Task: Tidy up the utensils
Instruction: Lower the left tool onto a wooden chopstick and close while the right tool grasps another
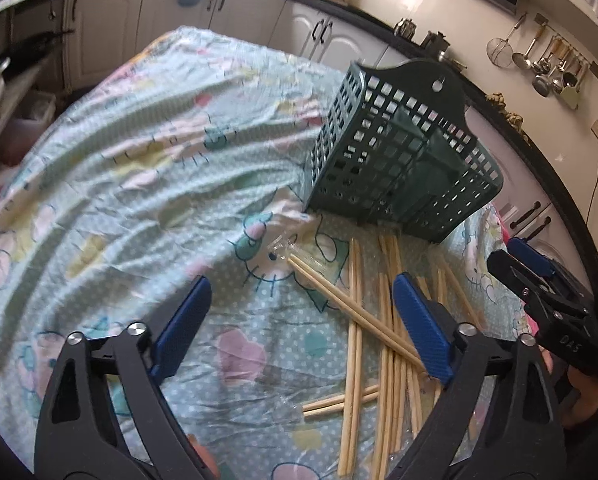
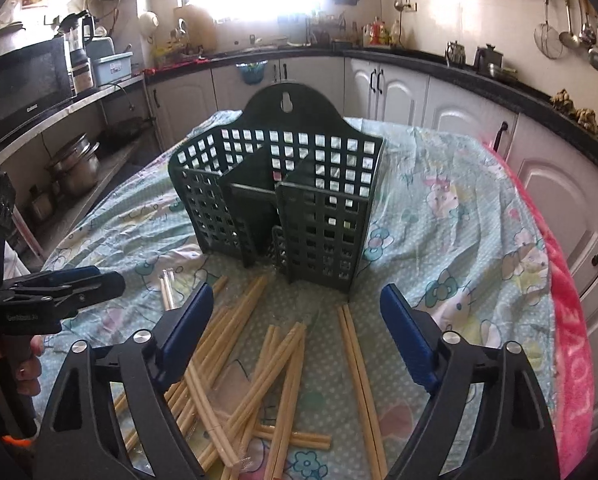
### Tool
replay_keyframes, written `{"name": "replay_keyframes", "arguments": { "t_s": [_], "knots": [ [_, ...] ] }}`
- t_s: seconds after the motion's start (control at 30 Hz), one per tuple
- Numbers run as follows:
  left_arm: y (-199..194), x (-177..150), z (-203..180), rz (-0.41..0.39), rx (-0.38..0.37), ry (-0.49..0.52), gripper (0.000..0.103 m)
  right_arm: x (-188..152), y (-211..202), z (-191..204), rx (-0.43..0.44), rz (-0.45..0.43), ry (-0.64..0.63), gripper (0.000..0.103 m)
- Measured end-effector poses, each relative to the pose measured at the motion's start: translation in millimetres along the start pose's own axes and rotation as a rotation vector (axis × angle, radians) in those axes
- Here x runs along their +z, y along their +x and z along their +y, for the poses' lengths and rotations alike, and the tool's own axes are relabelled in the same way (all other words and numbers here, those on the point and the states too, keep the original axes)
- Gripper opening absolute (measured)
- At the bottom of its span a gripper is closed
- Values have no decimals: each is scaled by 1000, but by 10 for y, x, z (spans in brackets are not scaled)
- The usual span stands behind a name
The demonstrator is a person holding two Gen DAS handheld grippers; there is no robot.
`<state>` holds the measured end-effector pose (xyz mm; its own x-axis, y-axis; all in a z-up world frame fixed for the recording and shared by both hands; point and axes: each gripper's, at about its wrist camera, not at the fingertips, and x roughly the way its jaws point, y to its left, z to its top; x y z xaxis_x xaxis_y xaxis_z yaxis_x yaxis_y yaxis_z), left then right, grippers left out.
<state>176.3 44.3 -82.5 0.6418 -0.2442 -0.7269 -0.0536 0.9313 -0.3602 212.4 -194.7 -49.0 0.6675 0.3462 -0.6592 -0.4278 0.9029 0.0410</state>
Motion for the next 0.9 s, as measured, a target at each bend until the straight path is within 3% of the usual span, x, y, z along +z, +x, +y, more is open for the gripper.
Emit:
{"name": "replay_keyframes", "arguments": {
  "t_s": [0.07, 0.23, 0.43, 0.77, 0.83, 0.9],
  "knots": [
    [81, 6, 1, 23, -11, -9, 73, -7, 66, -13, 5, 18, 1, 79],
    [265, 52, 34, 72, -40, -47, 68, -23, 213, -40, 12, 63, 2, 75],
    [464, 138, 117, 109, -43, -111, 57, -40, 384, -98, 33, 108, 35, 62],
    [604, 296, 213, 123, -14, -151, 43, -36, 645, -180, 89, 188, 97, 37],
    [622, 312, 208, 122, -5, -151, 40, -38, 682, -208, 96, 199, 112, 30],
    [626, 301, 209, 120, 2, -151, 36, -42, 695, -219, 103, 206, 116, 17]
  ]
}}
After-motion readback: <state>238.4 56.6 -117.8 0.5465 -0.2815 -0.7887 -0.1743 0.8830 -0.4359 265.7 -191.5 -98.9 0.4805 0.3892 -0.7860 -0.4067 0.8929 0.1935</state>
